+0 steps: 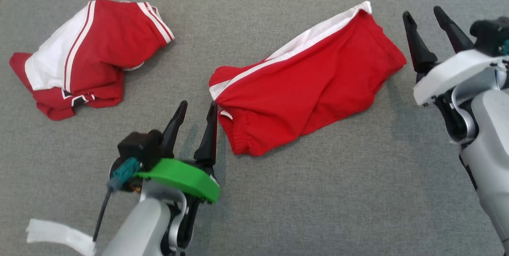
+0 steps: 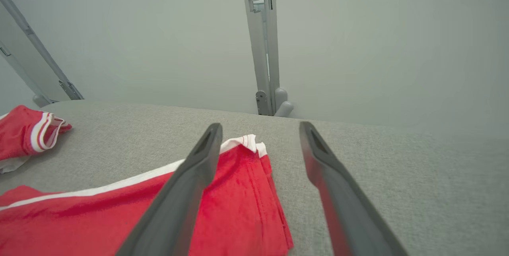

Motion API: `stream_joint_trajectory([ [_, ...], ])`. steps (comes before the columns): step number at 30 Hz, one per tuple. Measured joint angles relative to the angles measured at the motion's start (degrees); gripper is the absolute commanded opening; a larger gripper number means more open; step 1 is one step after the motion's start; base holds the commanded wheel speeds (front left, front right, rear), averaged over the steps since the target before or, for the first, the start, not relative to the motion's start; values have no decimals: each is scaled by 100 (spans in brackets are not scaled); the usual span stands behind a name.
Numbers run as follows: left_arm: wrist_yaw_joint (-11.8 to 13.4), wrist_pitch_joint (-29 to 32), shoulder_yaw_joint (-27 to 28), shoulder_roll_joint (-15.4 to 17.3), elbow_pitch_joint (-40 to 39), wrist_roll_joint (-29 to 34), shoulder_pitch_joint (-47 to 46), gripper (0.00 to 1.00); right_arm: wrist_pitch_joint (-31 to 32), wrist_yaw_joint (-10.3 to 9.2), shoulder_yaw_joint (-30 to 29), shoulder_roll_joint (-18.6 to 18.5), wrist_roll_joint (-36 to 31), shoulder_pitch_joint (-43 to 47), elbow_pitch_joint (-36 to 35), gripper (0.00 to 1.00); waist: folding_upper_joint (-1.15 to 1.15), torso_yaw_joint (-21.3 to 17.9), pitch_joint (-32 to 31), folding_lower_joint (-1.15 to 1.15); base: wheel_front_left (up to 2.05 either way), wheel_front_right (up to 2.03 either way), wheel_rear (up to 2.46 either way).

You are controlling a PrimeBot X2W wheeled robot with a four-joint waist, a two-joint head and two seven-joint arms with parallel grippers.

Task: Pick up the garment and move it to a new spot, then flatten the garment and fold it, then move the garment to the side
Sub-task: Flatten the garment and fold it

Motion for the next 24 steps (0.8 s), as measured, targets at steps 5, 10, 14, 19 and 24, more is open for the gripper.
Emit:
stream_joint_trajectory([
  [5,113,-497,-62,207,-293,327,700,100,-748,2,-544,78,-626,866,-294,100,0,-69,-331,0,0,0,0],
  [10,131,-635,31,415,-348,862,1237,100,-973,2,-1248,360,-1224,1856,-617,100,0,-114,-671,0,0,0,0],
  [14,130,-658,403,368,-632,1244,1452,100,-1000,2,-1677,583,-1777,2313,-940,100,0,-141,-809,0,0,0,0],
  [19,-86,-658,766,134,-894,1710,1511,100,-1000,2,-1800,687,-2062,2286,-902,100,0,-116,-678,0,0,0,0],
  [24,-378,-659,1061,-191,-1037,2012,1497,100,-854,2,-1636,526,-2171,1523,-447,100,0,4,-390,0,0,0,0],
])
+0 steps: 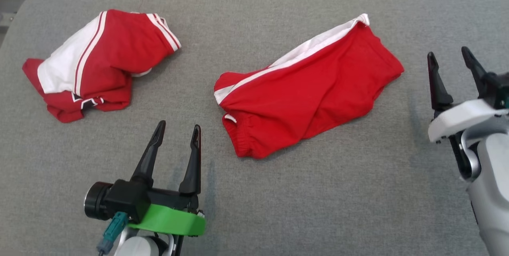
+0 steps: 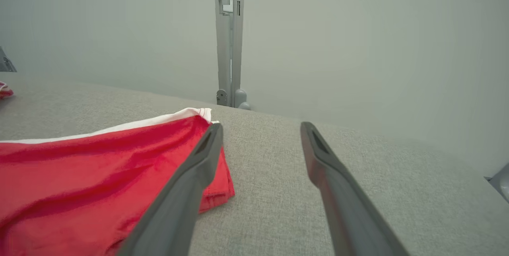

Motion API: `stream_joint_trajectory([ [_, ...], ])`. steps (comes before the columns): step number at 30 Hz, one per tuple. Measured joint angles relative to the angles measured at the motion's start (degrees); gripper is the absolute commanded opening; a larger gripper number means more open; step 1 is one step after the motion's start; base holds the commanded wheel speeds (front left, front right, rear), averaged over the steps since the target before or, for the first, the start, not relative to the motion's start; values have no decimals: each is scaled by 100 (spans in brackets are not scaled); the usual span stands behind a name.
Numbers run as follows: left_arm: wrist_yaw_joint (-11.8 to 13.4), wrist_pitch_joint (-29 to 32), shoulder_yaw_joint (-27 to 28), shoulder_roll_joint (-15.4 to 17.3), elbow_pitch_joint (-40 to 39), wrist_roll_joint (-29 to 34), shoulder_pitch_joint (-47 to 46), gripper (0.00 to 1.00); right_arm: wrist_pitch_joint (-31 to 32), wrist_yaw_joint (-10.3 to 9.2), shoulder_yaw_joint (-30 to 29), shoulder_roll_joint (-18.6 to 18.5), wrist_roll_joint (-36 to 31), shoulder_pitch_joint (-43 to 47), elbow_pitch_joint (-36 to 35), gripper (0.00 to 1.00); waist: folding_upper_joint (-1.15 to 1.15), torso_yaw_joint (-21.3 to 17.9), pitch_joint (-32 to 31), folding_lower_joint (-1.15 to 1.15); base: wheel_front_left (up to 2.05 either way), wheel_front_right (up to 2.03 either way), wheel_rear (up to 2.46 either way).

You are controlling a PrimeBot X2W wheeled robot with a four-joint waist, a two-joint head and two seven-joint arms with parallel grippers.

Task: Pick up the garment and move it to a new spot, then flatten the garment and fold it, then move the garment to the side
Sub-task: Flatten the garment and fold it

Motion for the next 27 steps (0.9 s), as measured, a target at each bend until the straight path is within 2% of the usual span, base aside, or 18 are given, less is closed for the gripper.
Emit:
stream_joint_trajectory([
  [9,-398,0,372,-339,59,364,-36,100,727,3,347,-170,-35,-1422,1472,100,0,527,587,0,0,0,0],
  [19,-648,0,615,-491,101,478,16,100,1152,-3,335,-263,-300,-2059,2831,100,0,1154,840,0,0,0,0],
  [20,-671,0,662,-498,125,501,47,100,1258,-5,350,-175,-48,-2119,2949,0,0,1166,834,0,0,0,0],
  [23,-688,0,725,-504,138,506,76,100,1414,-26,481,-55,321,-2171,2991,0,0,1129,824,0,0,0,0],
  [26,-716,0,832,-512,171,508,155,100,1682,-13,702,86,1232,-2168,2840,0,0,965,777,0,0,0,0],
  [27,-716,0,832,-512,171,508,155,100,1682,-13,702,86,1232,-2168,2840,0,0,965,777,0,0,0,0],
])
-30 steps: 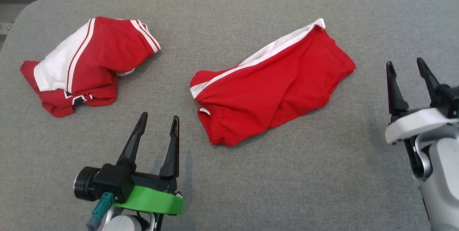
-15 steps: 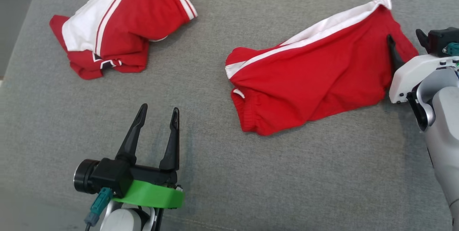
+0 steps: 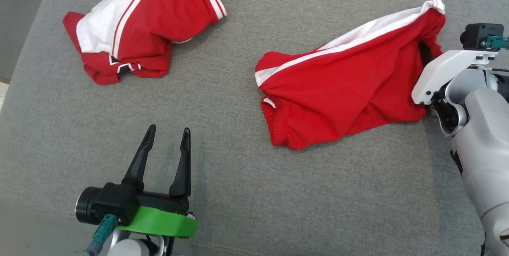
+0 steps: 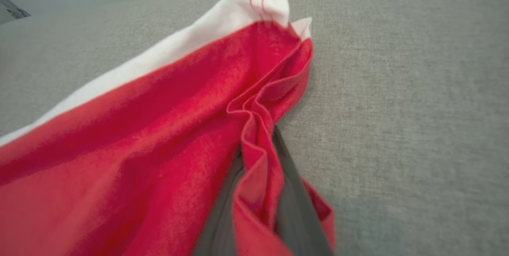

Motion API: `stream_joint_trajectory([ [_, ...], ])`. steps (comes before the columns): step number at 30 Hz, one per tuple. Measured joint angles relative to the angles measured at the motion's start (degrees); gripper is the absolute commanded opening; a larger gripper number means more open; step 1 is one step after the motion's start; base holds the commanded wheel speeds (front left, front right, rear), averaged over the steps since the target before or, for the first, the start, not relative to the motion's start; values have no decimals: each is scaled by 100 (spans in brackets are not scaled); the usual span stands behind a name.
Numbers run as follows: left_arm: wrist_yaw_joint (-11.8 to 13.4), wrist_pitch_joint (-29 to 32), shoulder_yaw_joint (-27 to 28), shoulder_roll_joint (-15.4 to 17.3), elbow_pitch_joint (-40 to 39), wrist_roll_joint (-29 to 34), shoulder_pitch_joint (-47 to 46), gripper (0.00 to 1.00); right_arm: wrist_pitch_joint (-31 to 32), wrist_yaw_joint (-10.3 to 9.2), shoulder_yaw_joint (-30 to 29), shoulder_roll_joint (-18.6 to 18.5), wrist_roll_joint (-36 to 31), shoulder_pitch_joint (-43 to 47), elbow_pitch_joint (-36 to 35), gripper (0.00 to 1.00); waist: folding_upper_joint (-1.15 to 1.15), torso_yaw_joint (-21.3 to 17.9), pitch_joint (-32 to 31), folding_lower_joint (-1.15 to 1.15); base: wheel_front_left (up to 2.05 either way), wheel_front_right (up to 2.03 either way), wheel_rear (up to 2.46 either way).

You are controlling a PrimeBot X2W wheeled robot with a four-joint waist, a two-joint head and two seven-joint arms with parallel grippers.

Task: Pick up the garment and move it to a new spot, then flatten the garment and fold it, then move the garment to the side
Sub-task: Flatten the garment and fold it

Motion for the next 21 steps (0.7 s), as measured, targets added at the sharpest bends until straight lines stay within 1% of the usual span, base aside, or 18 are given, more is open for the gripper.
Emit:
stream_joint_trajectory([
  [3,-26,0,64,-4,33,35,69,100,268,19,66,-8,755,149,-248,0,0,-193,-74,0,0,0,0],
  [5,-55,0,98,-5,62,63,111,100,483,21,87,-91,1187,306,-423,0,0,-341,-141,0,0,0,0],
  [8,-83,0,118,-9,107,103,153,100,720,21,5,-430,1706,627,-634,0,0,-561,-263,0,0,0,0],
  [11,-110,0,122,-9,138,108,220,100,813,18,-252,-837,2025,921,-693,0,0,-766,-396,0,0,0,0],
  [16,-118,0,36,-10,183,59,263,100,722,15,-732,-1378,2149,1174,-700,0,0,-1038,-591,0,0,0,0],
  [18,-105,0,-11,-11,205,20,300,100,610,11,-800,-1463,2145,1215,-896,0,0,-1110,-663,0,0,0,0],
  [21,-48,0,-62,-11,224,-87,403,100,501,12,-689,-1444,2064,1288,-1530,0,0,-1187,-757,0,0,0,0],
])
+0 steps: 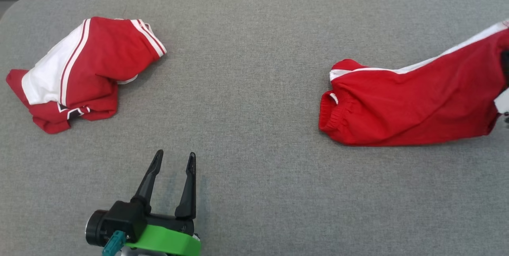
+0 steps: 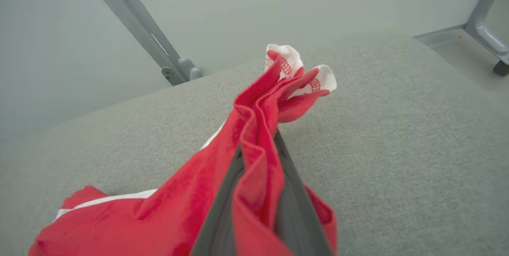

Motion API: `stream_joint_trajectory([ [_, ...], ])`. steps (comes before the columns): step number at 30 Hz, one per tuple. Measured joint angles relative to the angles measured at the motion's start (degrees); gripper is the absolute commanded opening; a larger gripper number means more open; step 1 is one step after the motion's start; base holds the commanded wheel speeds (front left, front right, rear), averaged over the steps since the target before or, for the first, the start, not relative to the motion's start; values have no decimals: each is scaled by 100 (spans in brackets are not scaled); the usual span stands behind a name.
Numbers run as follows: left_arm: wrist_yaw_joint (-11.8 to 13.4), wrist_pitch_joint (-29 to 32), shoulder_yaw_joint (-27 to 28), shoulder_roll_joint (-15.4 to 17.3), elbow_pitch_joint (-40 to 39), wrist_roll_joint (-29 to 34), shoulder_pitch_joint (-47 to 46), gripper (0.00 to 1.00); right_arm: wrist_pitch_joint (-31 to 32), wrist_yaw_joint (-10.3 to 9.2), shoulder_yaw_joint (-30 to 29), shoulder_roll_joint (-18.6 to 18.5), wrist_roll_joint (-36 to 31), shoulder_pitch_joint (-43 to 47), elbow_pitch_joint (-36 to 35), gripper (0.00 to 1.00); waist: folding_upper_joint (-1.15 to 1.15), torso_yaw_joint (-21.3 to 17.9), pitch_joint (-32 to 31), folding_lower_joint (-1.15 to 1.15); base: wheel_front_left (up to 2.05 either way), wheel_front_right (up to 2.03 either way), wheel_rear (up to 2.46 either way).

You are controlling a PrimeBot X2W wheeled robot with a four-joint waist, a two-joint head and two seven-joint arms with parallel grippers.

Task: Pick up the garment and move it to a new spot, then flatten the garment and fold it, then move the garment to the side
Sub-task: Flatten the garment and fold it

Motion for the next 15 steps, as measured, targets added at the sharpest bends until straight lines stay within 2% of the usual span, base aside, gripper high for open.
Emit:
stream_joint_trajectory([
  [2,26,0,-58,-1,4,-23,60,100,68,-1,250,105,-13,131,-612,0,0,-27,-61,0,0,0,0],
  [7,58,0,-57,-1,68,-13,179,100,448,0,1190,824,-87,656,-1992,0,0,-104,-137,0,0,0,0],
  [10,24,0,-56,-2,120,71,158,100,548,-1,1525,1287,-292,755,-2201,0,0,-116,-126,0,0,0,0],
  [15,-16,0,-63,-2,174,131,3,100,413,-1,1605,1864,-764,711,-1884,0,0,-25,-112,0,0,0,0],
])
